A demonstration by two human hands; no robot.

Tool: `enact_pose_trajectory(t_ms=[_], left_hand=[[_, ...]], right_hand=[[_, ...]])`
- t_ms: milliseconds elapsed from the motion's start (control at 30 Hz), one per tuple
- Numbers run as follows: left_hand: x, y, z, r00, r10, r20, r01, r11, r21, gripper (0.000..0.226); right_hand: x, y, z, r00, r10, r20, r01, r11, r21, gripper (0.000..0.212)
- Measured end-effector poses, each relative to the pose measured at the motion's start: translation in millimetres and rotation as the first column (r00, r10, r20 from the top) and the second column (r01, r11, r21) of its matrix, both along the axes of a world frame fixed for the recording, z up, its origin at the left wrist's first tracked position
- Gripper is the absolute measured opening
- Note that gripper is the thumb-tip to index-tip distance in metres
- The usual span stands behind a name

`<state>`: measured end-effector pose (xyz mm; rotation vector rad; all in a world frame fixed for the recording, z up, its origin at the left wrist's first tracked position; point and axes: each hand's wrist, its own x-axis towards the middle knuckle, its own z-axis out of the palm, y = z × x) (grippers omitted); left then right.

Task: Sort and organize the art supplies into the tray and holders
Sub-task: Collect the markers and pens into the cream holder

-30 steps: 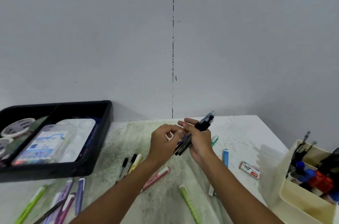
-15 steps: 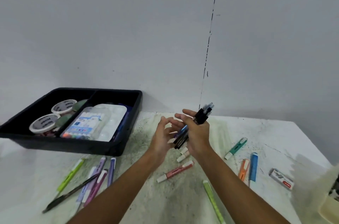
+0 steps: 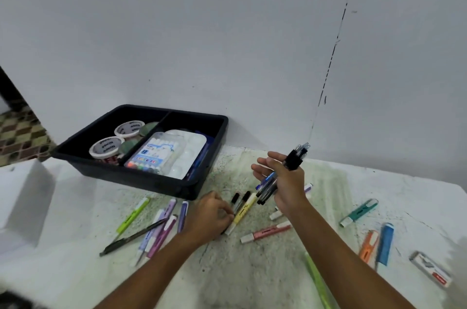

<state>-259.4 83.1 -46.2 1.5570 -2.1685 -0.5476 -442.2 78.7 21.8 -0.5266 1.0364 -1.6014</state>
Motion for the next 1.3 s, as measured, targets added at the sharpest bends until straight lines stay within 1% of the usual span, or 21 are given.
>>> enact_pose_trajectory(t_ms=[167,267,300,333,400,500,567,667,800,867,967,1033,1100,1200,1233,1300], left_hand=[[-10,-1,1,0.996,0.045,0.078,-0.040,0.998,-0.057,0.021],[-15,-2,-3,0.993,0.066,0.099,-0.059,0.995,-0.075,0.020],[-17,-2,-4,0.994,0.079,0.082,-0.072,0.994,-0.078,0.019],[-19,-3,-5,0.994,0.098,0.040,-0.095,0.992,-0.082,0.016],[-24,-4,-4,0.984,0.139,-0.114,-0.149,0.985,-0.087,0.011],[-35,-4,8,0.907,0.145,-0.395,-0.181,0.982,-0.055,0.006],[-47,-1,20,0.842,0.111,-0.527,-0.145,0.989,-0.022,0.005],[-66,5,31,0.781,0.037,-0.623,-0.051,0.999,-0.005,0.012],[-82,6,28,0.808,-0.039,-0.588,-0.013,0.996,-0.084,0.014],[-83,5,26,0.834,-0.085,-0.546,-0.007,0.986,-0.164,0.016],[-84,4,22,0.867,-0.182,-0.464,0.044,0.955,-0.293,0.016],[-83,4,19,0.876,-0.226,-0.425,0.073,0.935,-0.346,0.017],[-82,5,18,0.881,-0.260,-0.396,0.109,0.924,-0.366,0.019],[-76,9,20,0.885,-0.295,-0.360,0.171,0.925,-0.338,0.022],[-71,9,20,0.894,-0.278,-0.353,0.160,0.931,-0.328,0.023],[-57,8,18,0.926,-0.190,-0.326,0.084,0.946,-0.314,0.022]], right_hand=[[-4,3,-6,1.000,0.014,-0.013,-0.013,0.999,0.035,0.011],[-11,7,-10,1.000,0.007,-0.022,-0.006,0.998,0.059,0.011],[-14,9,-11,1.000,0.001,-0.023,0.001,0.998,0.065,0.011],[-16,11,-12,1.000,-0.007,-0.025,0.008,0.998,0.067,0.011],[-21,14,-13,0.999,-0.026,-0.021,0.027,0.997,0.071,0.013],[-23,16,-13,0.999,-0.051,-0.016,0.052,0.996,0.077,0.017],[-22,16,-14,0.998,-0.064,-0.008,0.065,0.994,0.084,0.020],[-17,15,-13,0.997,-0.076,0.031,0.074,0.994,0.078,0.027],[-12,16,-10,0.995,-0.062,0.078,0.058,0.997,0.059,0.030],[-12,18,-9,0.994,-0.055,0.090,0.052,0.998,0.040,0.032],[-18,20,-8,0.994,-0.034,0.107,0.031,0.999,0.029,0.038],[-19,21,-7,0.994,-0.014,0.104,0.010,0.999,0.038,0.038],[-19,21,-7,0.997,-0.008,0.078,0.004,0.998,0.057,0.034],[-19,21,-9,1.000,-0.006,0.012,0.005,0.997,0.083,0.026],[-20,20,-10,1.000,-0.003,-0.007,0.004,0.996,0.086,0.026],[-21,18,-11,1.000,0.000,-0.031,0.002,0.996,0.089,0.025]])
